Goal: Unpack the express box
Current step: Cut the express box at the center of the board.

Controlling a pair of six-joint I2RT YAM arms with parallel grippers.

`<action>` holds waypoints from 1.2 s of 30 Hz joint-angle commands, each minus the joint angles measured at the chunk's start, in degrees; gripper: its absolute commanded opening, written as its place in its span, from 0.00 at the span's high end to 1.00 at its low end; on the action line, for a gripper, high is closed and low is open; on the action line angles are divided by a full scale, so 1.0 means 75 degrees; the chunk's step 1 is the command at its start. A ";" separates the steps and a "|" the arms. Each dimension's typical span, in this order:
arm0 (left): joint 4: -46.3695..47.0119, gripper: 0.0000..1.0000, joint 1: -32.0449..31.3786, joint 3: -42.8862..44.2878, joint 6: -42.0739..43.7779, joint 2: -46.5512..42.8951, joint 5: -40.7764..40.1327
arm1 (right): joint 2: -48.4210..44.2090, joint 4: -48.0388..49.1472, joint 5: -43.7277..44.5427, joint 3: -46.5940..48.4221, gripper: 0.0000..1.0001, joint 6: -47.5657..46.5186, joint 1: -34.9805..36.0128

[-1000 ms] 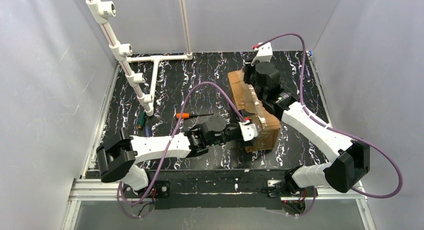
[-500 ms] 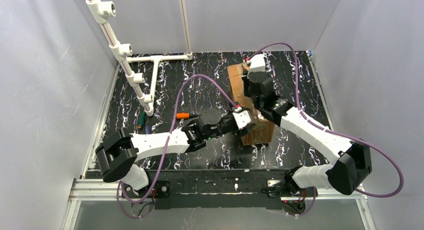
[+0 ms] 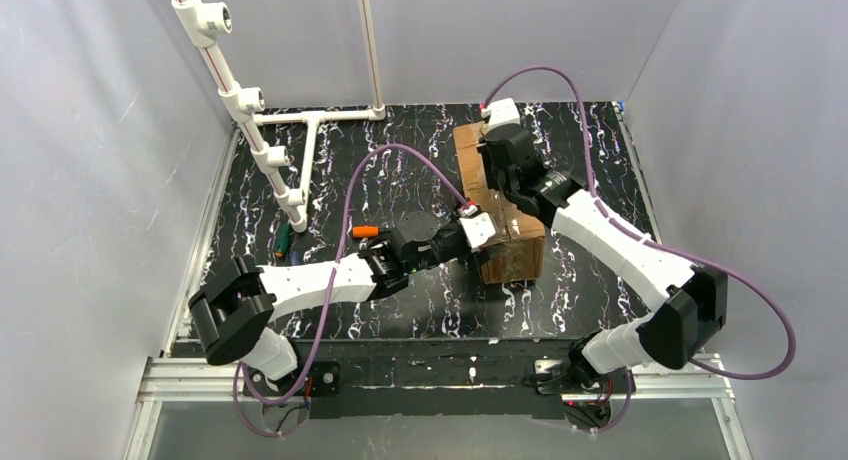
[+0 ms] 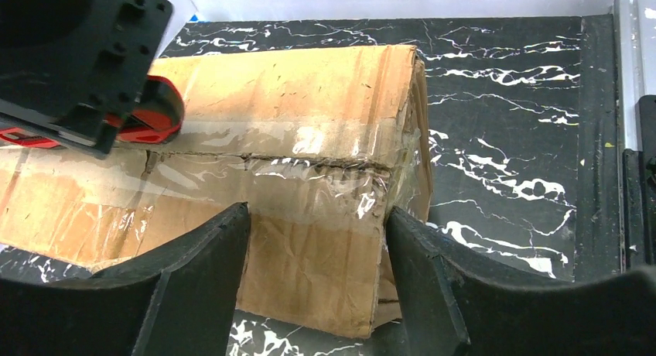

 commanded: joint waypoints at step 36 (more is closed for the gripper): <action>-0.1703 0.13 0.0249 0.0894 -0.2546 -0.0778 0.0740 | 0.1561 -0.3777 -0.1038 0.5552 0.99 0.0041 -0.0404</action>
